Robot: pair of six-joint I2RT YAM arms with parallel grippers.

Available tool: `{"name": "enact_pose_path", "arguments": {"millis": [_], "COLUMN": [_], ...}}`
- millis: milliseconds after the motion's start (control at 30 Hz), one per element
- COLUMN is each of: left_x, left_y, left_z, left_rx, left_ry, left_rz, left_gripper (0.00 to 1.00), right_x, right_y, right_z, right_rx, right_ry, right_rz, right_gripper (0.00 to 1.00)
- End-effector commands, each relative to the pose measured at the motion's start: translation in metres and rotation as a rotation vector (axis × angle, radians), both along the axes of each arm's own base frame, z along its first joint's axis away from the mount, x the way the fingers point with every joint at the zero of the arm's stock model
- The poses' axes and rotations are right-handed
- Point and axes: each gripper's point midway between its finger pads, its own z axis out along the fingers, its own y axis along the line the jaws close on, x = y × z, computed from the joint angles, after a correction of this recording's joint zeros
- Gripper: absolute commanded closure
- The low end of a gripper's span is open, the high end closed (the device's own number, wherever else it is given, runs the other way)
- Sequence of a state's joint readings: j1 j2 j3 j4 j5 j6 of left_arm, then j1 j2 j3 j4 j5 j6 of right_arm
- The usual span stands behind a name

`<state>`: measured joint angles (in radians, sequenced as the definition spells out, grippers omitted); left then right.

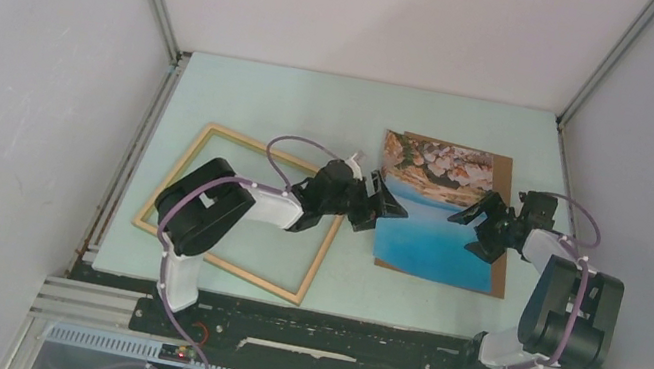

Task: Put the photo into the frame

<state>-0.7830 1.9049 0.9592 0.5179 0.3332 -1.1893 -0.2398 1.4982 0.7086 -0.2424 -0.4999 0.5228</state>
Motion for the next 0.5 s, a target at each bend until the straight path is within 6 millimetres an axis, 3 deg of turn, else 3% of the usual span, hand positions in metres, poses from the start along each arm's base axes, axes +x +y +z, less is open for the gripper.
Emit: {"name": "enact_pose_path", "arguments": {"millis": [0,100,300,467], "left_x": [-0.005,-0.002,0.004,0.011], "left_y": [0.001,0.009,0.005,0.006], "left_z": [0.037,0.031,0.017,0.011], "left_rx": [-0.11,-0.091,-0.018,0.041], "left_ry": [-0.052,-0.049,-0.048,-0.054], "left_rz": [0.001,0.047,0.042,0.055], "left_gripper": [0.11,0.15,0.42,0.55], "right_x": [-0.014,-0.014,-0.013,-0.013], "right_y": [0.002,0.002,0.002,0.003], "right_z": [-0.018,-0.017,-0.015,-0.015], "right_rx": [-0.011,-0.012,-0.017,-0.023], "right_ry": [0.064,0.061,0.054,0.052], "right_rz": [0.007,0.008,0.01,0.015], "right_gripper": [0.06,0.06,0.06,0.06]}}
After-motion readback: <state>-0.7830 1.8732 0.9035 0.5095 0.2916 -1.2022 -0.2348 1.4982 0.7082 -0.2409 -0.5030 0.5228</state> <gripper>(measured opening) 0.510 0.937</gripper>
